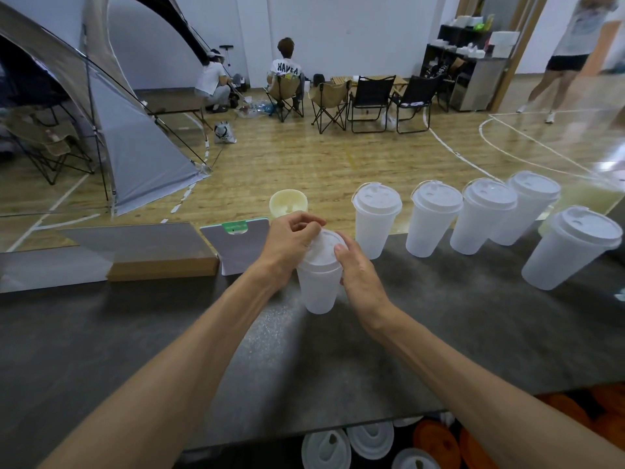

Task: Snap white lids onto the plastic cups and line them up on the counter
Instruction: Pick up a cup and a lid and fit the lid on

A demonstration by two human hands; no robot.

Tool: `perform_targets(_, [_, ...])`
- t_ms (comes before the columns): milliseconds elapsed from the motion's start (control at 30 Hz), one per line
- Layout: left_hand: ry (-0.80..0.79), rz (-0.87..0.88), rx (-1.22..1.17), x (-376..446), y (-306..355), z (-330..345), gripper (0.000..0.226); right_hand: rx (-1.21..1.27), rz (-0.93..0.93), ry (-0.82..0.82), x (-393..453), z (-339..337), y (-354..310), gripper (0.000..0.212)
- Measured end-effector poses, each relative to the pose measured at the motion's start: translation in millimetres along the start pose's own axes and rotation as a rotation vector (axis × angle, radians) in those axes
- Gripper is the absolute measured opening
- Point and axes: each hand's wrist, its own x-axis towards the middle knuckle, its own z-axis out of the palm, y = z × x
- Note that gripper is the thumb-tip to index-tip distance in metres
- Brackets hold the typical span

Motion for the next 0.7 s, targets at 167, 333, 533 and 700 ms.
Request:
perform_targets(167, [0.036, -0.033, -0.135, -42, -19, 2, 0.038, 0.048, 0.087, -0.003, -5, -4, -3, 0.045])
perform_targets(333, [-0.008, -0.006, -0.110, -80, -36, 20, 0.046, 0.061, 0.151, 0.085, -7, -22, -9, 0.037])
perform_targets(533, [-0.223, -0.018, -0.056, -63, 0, 103, 0.039, 0.159, 0.124, 0.232, -14, -119, -24, 0.030])
perform_targets(700, [-0.393, -0.040, 0.034, -49, 15, 200, 0.054, 0.126, 0.112, 0.391, -23, -211, -23, 0.020])
